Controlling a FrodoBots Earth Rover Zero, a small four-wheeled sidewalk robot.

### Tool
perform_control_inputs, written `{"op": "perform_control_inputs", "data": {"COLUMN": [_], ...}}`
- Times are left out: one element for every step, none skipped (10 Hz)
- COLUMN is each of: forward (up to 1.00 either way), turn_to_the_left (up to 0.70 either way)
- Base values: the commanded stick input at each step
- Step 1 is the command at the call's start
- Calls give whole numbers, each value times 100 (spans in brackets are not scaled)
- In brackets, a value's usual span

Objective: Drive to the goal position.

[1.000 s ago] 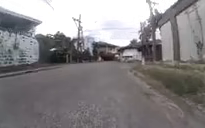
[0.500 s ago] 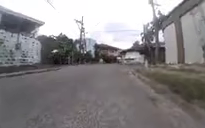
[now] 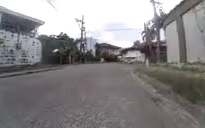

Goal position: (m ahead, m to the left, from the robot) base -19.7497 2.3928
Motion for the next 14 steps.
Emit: {"op": "perform_control_inputs", "data": {"forward": [0, 0, 0, 0, 0, 0, 0, 0, 0, 0, 0, 0, 0, 0], "turn_to_the_left": [69, 69, 69, 69, 69, 69, 69, 69, 69, 69, 69, 69, 69, 69]}}
